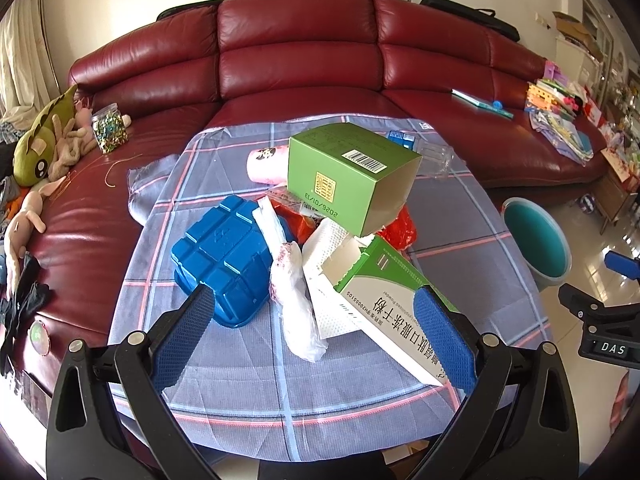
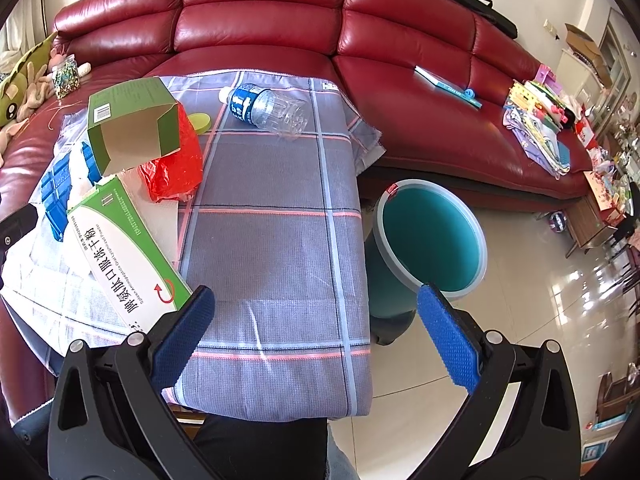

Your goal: Collect trash

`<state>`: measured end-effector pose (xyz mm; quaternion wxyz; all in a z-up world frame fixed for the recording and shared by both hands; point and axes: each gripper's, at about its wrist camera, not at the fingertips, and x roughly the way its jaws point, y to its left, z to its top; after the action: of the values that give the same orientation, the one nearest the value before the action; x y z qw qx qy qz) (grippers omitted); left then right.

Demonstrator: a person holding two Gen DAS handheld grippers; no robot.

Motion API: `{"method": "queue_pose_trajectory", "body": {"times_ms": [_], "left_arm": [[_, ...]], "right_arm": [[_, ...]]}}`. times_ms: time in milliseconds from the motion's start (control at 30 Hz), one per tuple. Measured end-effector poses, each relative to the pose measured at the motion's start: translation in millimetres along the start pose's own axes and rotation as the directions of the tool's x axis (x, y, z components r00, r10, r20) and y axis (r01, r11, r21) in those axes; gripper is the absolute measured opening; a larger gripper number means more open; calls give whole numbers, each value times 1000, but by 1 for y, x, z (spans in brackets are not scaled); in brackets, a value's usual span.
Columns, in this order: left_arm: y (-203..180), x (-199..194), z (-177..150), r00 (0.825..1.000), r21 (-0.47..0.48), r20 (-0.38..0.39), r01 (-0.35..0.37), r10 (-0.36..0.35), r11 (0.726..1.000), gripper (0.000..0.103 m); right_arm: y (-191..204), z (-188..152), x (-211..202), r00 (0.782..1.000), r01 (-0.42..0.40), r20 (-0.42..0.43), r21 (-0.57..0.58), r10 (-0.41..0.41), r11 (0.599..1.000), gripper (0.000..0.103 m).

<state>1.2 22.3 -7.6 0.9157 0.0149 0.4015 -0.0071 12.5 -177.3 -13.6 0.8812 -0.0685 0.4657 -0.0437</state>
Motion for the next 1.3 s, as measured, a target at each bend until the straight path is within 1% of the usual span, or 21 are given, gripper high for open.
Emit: {"method": "queue_pose_trajectory", "body": {"times_ms": [967,1167,1300], "left_arm": [[2,3,-5,1000,-5,-2,-4,4,1000,99],[8,5,-6,1000,-15,-9,-4,4,1000,99],[20,8,-4,1000,-28,-18,-2,1,1000,99]], "right_arm": [[7,1,0,1000,6,-6,-20,-6,1000,97],[11,2,-1,1000,4,-10,-31,-5,999,97],[23,3,2,1000,-9,-23,-55,8,998,97]]}}
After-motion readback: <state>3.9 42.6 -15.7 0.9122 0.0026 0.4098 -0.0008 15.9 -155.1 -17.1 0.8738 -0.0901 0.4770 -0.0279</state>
